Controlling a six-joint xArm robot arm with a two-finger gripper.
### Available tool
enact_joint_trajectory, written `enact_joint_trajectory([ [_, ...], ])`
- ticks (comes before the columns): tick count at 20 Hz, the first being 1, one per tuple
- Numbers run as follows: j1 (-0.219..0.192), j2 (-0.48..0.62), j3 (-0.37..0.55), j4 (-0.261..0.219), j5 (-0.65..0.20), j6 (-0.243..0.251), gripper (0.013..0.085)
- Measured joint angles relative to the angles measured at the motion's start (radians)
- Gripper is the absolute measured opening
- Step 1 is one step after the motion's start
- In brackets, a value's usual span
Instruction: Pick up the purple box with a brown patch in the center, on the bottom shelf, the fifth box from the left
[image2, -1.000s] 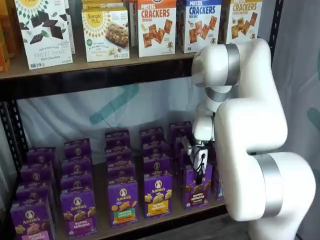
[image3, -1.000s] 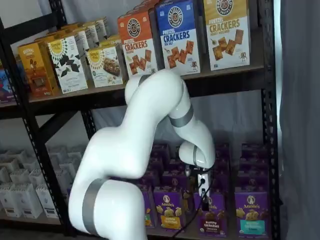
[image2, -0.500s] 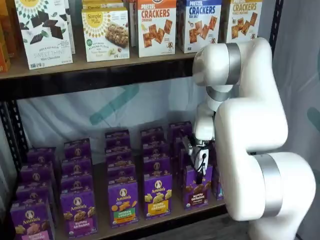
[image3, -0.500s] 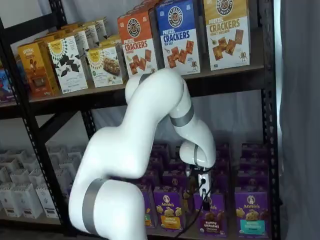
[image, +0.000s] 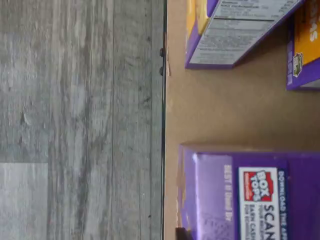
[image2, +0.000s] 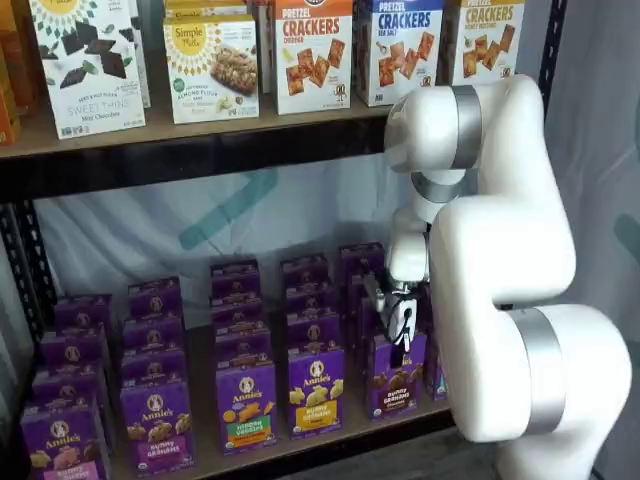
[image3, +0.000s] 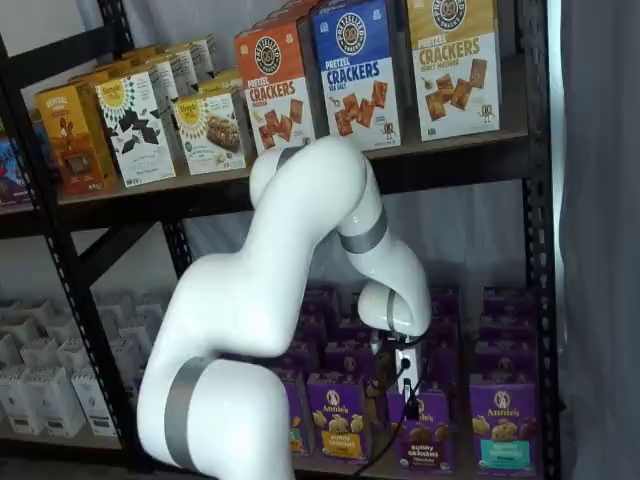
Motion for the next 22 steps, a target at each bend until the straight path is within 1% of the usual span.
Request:
enact_joint_trajectory([
  [1, 0.000, 0.001, 0.000, 0.002, -0.002, -0.001, 0.0330],
  [11, 0.002, 0.000, 0.004, -0.008, -0.002, 0.008, 0.0330],
  [12, 0.002, -0.002, 0.006, 0.000, -0.004, 0.001, 0.0290],
  [13, 0.002, -0.003, 0.008, 0.013, -0.005, -0.010, 0.0290],
  [16, 0.000, -0.013, 0.012, 0.009, 0.008, -0.007, 0.0290],
  [19, -0.002, -0.045, 0.053, -0.003, -0.005, 0.000, 0.0290],
  [22, -0.003, -0.113, 0.141, -0.020, -0.024, 0.015, 0.0290],
])
